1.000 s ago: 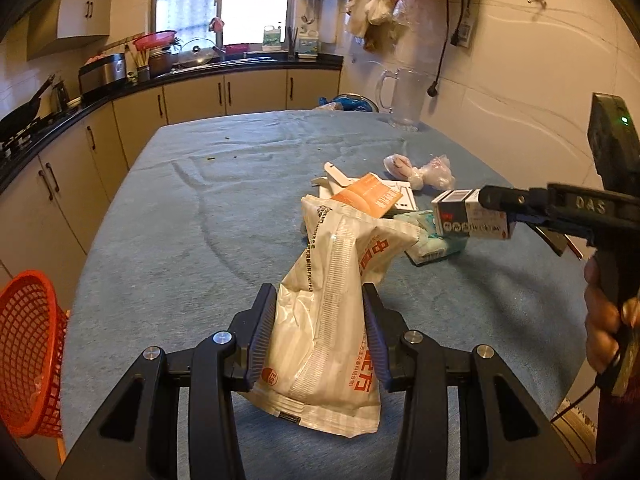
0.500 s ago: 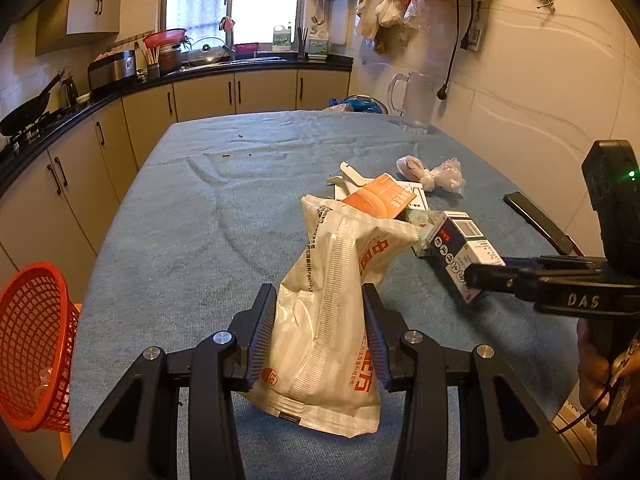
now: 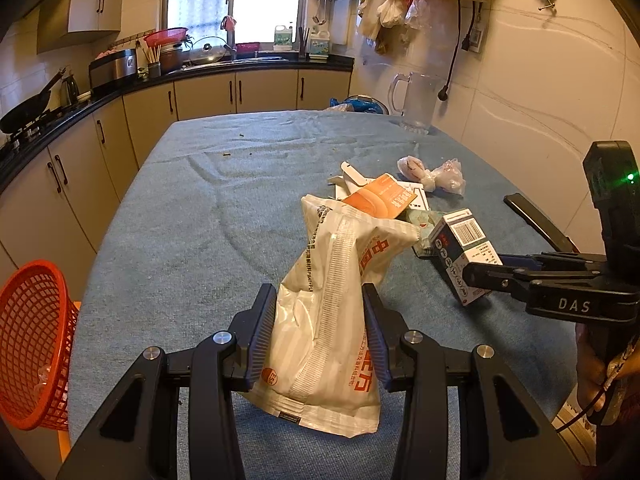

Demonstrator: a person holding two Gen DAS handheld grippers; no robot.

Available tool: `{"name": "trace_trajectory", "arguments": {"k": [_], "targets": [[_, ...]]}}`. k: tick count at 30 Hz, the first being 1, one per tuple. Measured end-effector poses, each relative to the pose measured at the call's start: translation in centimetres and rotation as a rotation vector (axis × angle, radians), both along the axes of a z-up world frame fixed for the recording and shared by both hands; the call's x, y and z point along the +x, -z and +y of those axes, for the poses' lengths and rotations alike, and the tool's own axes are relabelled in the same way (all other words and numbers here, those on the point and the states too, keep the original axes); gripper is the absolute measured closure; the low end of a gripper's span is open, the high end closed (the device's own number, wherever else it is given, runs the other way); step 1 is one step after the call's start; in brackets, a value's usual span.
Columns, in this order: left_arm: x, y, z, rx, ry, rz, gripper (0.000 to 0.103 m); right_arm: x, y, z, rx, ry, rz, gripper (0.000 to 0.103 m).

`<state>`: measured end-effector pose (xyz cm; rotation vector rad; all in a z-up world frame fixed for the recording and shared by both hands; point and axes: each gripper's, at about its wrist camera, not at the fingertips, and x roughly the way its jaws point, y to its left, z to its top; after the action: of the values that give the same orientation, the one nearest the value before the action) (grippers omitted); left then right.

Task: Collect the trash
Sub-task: 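Carry the white bag and medicine box over the orange basket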

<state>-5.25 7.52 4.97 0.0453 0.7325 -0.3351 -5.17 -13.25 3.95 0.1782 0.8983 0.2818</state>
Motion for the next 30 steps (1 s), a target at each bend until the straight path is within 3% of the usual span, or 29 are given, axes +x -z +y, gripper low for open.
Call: {"name": "trace_trajectory", "arguments": {"k": [11, 30], "targets": [[-0.6, -0.5, 0.8, -0.005, -0.016, -0.017, 0.062, -0.6, -1.7, 0.2, 0.077, -0.031, -0.049, 0.059], [-1.0, -1.1, 2.3, -0.021, -0.056, -0.025, 0.061, -0.6, -2.5, 2.4, 0.078, -0.078, -0.064, 0.059]]}}
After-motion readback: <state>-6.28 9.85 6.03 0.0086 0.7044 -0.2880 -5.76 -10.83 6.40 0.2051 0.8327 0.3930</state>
